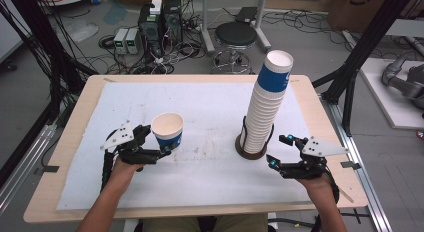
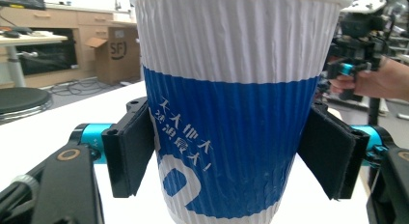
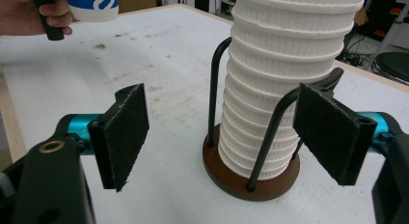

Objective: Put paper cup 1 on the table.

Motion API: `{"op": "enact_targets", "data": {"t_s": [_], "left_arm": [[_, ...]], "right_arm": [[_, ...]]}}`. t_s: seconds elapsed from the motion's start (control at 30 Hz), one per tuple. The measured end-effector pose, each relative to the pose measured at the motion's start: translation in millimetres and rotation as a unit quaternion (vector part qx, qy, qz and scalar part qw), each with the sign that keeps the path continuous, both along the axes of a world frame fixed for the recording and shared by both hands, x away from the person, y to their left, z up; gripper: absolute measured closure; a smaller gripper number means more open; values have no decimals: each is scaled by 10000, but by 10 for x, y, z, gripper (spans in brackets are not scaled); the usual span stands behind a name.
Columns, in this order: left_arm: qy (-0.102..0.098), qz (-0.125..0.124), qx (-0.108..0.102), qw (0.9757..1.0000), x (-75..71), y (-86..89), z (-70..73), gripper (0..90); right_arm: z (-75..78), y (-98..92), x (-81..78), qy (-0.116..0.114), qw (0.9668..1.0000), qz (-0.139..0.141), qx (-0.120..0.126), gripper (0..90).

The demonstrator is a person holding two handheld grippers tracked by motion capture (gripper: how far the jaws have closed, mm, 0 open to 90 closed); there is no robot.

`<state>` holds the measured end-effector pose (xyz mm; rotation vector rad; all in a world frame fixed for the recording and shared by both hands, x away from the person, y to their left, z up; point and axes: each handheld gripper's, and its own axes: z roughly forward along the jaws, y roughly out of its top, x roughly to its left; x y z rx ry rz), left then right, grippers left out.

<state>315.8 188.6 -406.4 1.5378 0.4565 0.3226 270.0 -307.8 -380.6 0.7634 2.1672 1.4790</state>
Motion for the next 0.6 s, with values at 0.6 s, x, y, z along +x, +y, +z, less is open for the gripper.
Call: {"op": "enact_targets", "data": {"t_s": [0.6], "left_arm": [[72, 1021, 175, 9946, 472, 371, 113, 251]], "right_arm": [[-6, 0, -10, 32, 10000, 26, 11, 207]]}}
